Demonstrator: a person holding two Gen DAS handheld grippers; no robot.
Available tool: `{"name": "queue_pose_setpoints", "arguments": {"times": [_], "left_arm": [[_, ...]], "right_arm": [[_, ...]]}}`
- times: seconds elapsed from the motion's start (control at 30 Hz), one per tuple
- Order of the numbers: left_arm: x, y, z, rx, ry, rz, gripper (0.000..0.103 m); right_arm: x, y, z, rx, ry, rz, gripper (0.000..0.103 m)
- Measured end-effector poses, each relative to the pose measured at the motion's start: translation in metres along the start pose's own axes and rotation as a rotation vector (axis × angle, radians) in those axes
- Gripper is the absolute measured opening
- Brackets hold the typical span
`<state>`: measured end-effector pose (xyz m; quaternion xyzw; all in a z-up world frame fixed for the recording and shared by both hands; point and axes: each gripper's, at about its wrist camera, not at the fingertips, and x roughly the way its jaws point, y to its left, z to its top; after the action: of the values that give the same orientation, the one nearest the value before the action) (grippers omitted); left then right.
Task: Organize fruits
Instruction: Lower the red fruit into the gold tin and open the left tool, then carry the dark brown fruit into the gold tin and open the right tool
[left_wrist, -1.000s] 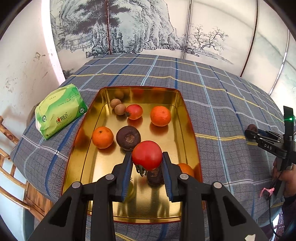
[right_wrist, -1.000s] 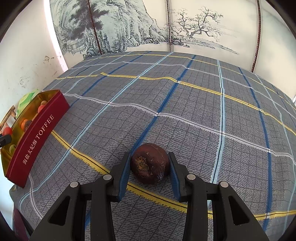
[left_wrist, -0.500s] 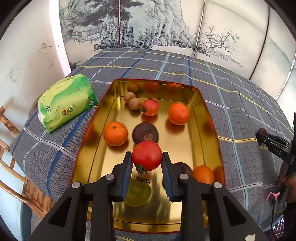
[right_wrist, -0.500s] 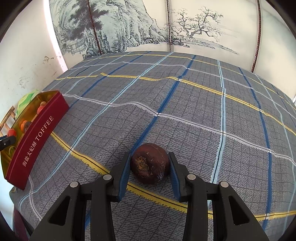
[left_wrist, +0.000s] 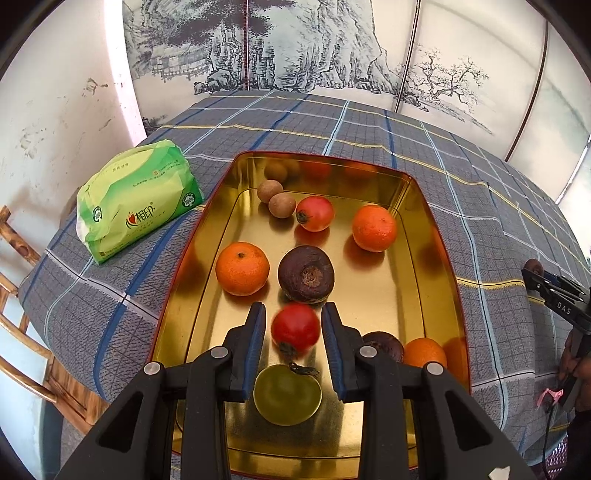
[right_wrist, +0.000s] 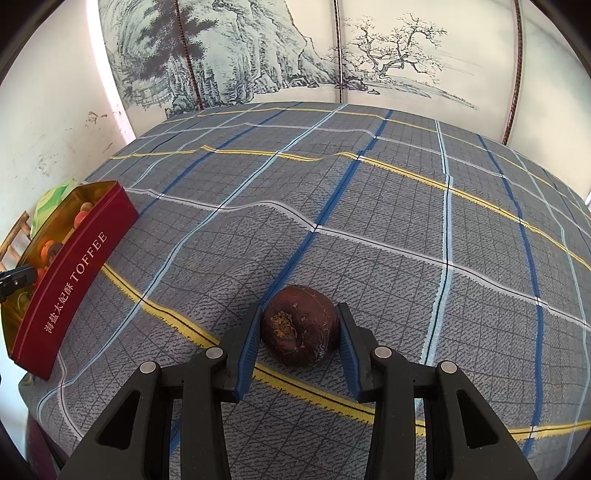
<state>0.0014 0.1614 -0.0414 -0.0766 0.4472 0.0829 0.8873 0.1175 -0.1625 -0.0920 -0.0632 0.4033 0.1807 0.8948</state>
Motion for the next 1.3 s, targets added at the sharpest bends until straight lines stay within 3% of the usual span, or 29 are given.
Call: {"name": "queue_pose_setpoints", "arguments": {"times": [0.23,0.4,0.6,0.9,1.07,1.3], "left_arm": [[-0.006,-0.002,0.001,0.006,-0.011,0.005,0.028],[-0.018,-0.008,0.001,0.019,-0.051,0.036,0.045],[-0.034,-0.014,0.000,0.045,-0.088,0.072,0.058],[-0.048,-0.018,-0.003,0.060,-0.115,0.103,0.069],[-0.050,-0.017,-0.004,0.058,-0.120,0.105,0.071],[-0.057,-0.012,-0.012,0.054,-0.129,0.111,0.075]], "right_arm": [[0.000,0.000,0.000,-0.001,0.000,-0.001,0.041],[0.000,0.002,0.000,-0.003,0.000,-0.003,0.042],[0.000,0.002,-0.002,-0.016,0.001,-0.005,0.041],[-0.015,0.007,-0.006,-0.013,-0.007,0.029,0.040],[-0.036,0.021,-0.004,-0.026,-0.031,0.067,0.040],[-0.060,0.071,0.006,-0.097,-0.070,0.145,0.040]]}}
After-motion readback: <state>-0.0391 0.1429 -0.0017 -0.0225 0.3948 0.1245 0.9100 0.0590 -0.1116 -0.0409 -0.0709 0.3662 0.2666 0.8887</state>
